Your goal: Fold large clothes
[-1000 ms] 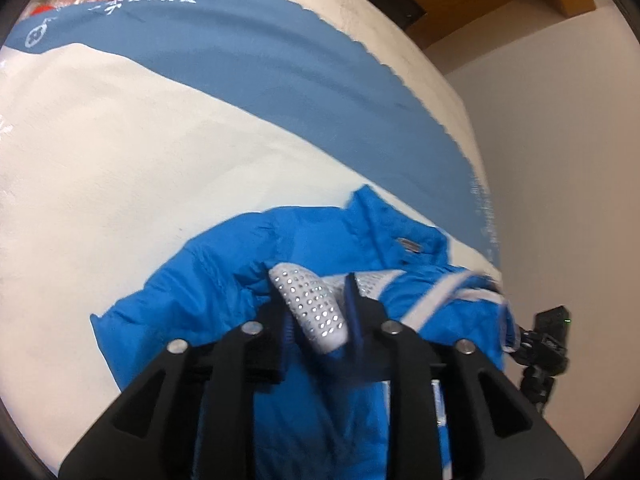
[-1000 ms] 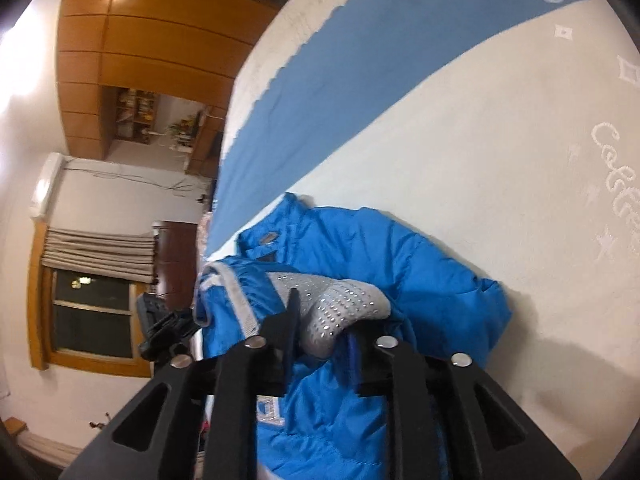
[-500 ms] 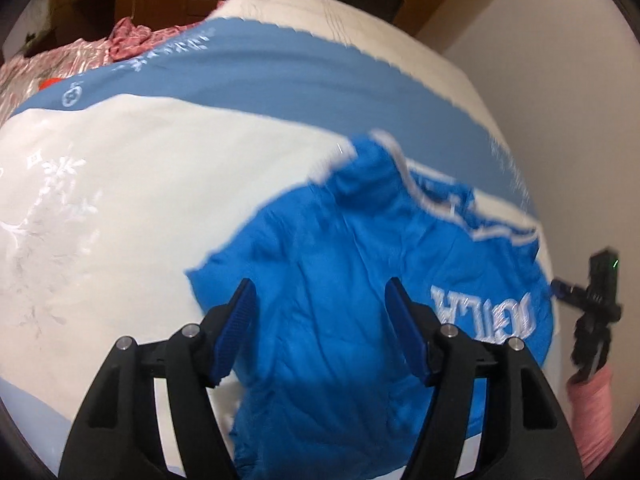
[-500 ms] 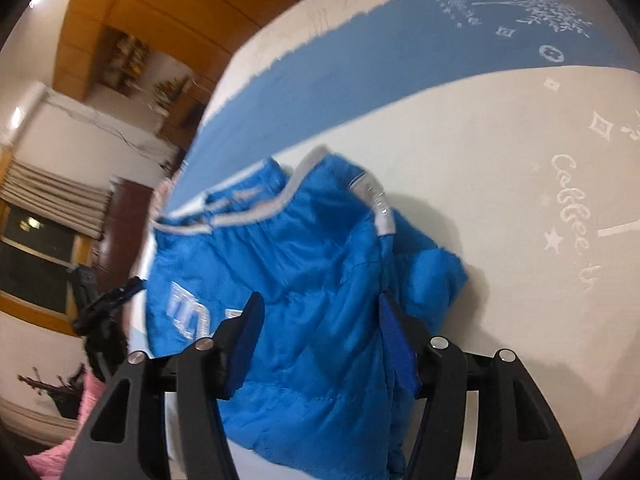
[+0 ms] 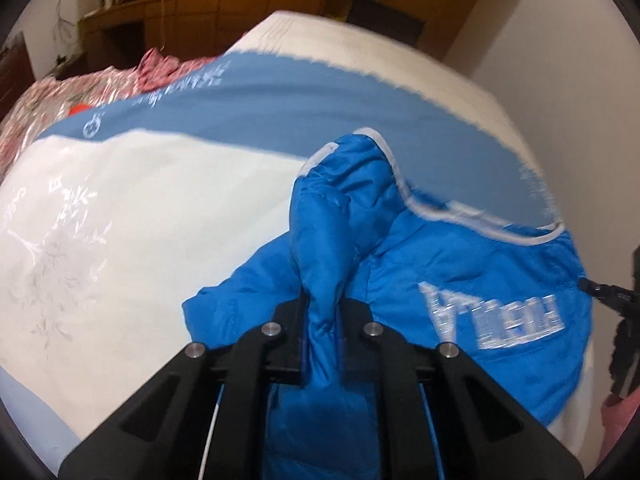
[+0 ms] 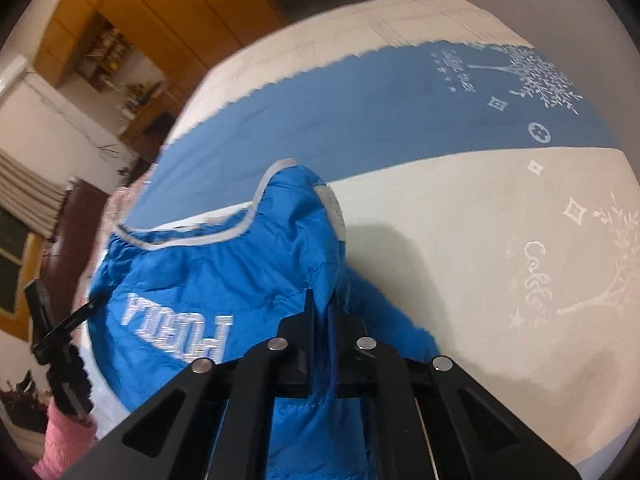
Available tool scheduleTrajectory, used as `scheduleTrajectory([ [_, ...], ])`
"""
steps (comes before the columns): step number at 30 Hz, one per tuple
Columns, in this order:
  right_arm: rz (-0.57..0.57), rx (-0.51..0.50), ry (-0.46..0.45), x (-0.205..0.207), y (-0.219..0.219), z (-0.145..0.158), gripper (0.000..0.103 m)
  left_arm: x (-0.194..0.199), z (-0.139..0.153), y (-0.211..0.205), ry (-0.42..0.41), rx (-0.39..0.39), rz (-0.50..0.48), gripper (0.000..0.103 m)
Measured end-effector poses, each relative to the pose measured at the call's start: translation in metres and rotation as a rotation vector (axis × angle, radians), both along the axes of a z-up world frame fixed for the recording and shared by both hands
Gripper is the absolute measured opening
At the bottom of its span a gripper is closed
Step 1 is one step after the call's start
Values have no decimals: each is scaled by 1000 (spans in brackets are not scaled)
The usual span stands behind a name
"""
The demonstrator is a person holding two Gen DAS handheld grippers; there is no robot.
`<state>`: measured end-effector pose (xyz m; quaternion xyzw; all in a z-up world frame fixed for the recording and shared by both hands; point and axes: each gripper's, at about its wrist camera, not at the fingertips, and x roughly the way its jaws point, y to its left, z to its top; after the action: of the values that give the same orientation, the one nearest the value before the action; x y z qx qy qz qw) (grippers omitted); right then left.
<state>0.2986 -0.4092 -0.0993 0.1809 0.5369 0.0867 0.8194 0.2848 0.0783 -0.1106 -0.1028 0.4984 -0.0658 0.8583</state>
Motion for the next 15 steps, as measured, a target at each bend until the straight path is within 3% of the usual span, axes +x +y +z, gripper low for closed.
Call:
scheduleTrajectory([
  [3,-22,-26,78,14,4,-31,4,8,-22,1,59,2,-3,12],
  [6,-47,21,124,16,3,-58,6,13,-30,2,80,-17,-2,14],
  [13,-84,53,135,9,-1,-64,7,15,-29,6,118,-21,9,20],
  [15,-109,46,123,4,-4,-55,12,11,-18,9,114,-10,39,30],
])
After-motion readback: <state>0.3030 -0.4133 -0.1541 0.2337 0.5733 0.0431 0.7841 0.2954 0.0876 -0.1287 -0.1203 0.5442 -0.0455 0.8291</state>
